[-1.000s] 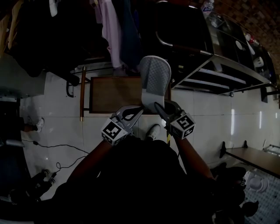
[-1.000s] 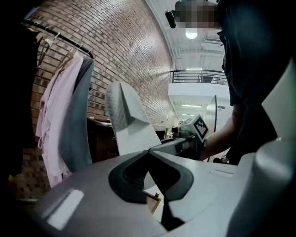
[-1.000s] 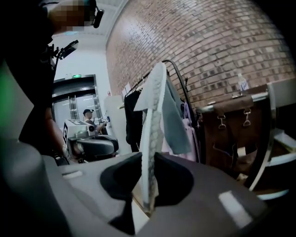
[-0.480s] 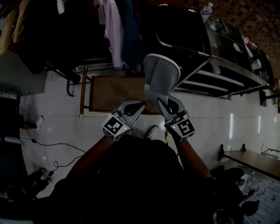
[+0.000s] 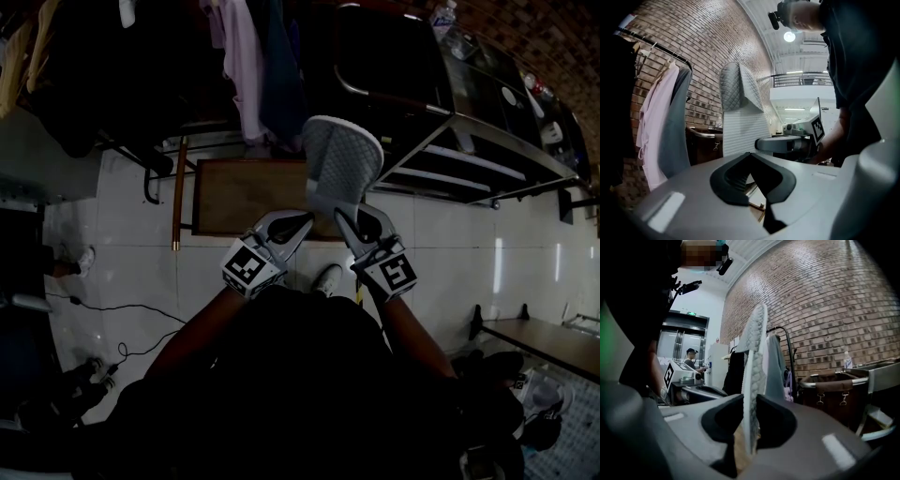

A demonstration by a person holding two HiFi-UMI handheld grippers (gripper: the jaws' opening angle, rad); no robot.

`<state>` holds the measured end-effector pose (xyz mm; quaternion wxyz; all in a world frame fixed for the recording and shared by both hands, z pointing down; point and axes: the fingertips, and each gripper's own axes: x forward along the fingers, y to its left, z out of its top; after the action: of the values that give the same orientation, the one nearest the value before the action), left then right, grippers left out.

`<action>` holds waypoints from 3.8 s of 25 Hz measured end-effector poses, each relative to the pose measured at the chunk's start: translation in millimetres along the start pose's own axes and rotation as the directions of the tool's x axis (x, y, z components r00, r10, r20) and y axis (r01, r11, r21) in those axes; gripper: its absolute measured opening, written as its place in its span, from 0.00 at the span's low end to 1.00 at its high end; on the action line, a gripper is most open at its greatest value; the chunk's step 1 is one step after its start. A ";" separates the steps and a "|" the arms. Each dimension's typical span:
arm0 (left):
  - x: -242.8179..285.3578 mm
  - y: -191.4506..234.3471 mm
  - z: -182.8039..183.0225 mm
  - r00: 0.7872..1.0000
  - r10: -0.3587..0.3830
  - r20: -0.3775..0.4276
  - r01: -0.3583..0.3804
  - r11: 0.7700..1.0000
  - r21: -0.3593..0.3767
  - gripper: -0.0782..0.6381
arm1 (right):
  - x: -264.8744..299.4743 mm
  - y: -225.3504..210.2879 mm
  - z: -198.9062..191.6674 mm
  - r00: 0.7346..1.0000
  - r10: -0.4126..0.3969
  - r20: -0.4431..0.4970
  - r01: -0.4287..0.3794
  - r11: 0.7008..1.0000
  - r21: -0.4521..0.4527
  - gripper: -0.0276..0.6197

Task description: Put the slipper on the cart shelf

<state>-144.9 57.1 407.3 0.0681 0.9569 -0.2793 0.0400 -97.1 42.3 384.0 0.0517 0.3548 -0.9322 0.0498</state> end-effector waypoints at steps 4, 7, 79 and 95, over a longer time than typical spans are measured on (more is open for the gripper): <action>1.0 1.2 -4.1 1.000 0.004 -0.016 -0.004 1.000 -0.002 0.11 | -0.7 -1.3 0.4 1.000 -0.003 0.004 0.003 1.000 0.010 0.15; 1.9 3.6 -1.1 1.000 0.006 -0.013 -0.006 1.000 0.009 0.11 | 0.4 -3.3 1.2 1.000 -0.007 0.005 0.007 1.000 0.010 0.14; 219.1 -214.5 -8.3 0.952 -0.303 -0.044 0.306 0.950 0.065 0.11 | -253.8 -162.1 -111.5 0.981 -0.125 -0.151 0.155 0.966 0.208 0.15; 288.2 -155.1 10.8 0.923 -0.385 0.018 0.385 0.923 0.013 0.11 | -234.3 -230.1 -146.8 0.942 -0.184 -0.280 0.274 0.904 0.329 0.15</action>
<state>181.5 32.4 412.9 0.0675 0.9938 -0.0865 0.0172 239.2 44.0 511.3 0.1041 0.4571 -0.8450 0.2574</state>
